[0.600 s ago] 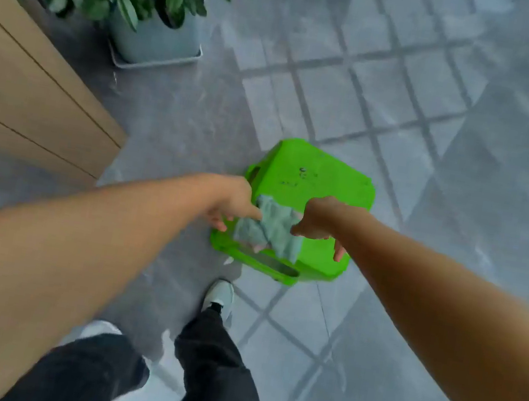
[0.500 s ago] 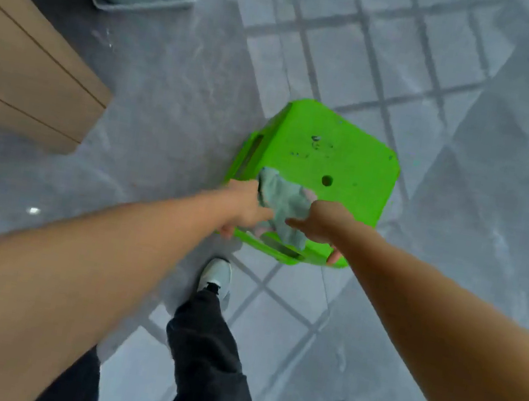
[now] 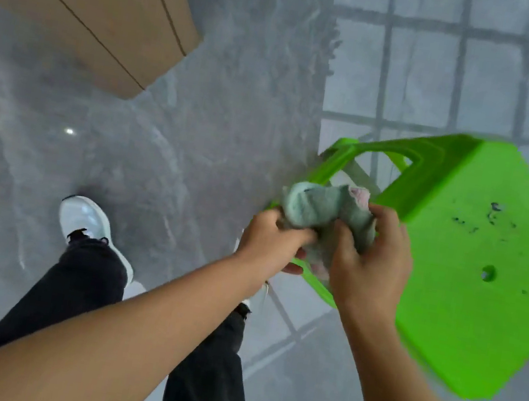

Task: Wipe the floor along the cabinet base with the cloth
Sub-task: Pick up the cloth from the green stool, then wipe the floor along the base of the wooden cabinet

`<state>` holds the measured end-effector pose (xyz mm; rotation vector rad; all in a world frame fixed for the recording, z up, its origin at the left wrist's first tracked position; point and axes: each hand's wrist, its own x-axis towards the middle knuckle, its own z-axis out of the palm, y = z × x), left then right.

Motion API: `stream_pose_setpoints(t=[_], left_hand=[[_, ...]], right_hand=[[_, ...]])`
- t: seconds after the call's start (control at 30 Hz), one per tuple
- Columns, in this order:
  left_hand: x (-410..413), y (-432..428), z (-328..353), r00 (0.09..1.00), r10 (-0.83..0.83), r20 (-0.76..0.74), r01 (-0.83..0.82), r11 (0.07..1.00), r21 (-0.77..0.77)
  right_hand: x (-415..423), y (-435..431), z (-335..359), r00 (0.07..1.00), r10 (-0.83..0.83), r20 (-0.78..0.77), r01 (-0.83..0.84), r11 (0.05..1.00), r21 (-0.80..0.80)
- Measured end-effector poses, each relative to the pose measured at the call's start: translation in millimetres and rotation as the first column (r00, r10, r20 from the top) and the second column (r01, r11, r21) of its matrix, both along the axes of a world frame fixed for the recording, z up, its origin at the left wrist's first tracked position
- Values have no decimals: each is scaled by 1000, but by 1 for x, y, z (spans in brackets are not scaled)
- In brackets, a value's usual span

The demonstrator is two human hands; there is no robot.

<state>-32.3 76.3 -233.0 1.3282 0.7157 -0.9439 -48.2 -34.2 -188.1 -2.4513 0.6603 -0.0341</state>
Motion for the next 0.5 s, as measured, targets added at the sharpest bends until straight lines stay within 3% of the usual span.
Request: stream_pose_setpoints(t=[0.1,0.3,0.5], left_hand=[[22,70,-26,992,75,-99,-71,996,49],[59,205,-136,984,168,-52,-132,904,407],[115,272,-301,893,446,55,-446,865,230]], right_hand=[[44,52,-28,967,249,-50,-245,967,72],[106,171,-184,842,458,-284,-384,880,278],[193,254,-337,803,582,-130,-552,808,208]])
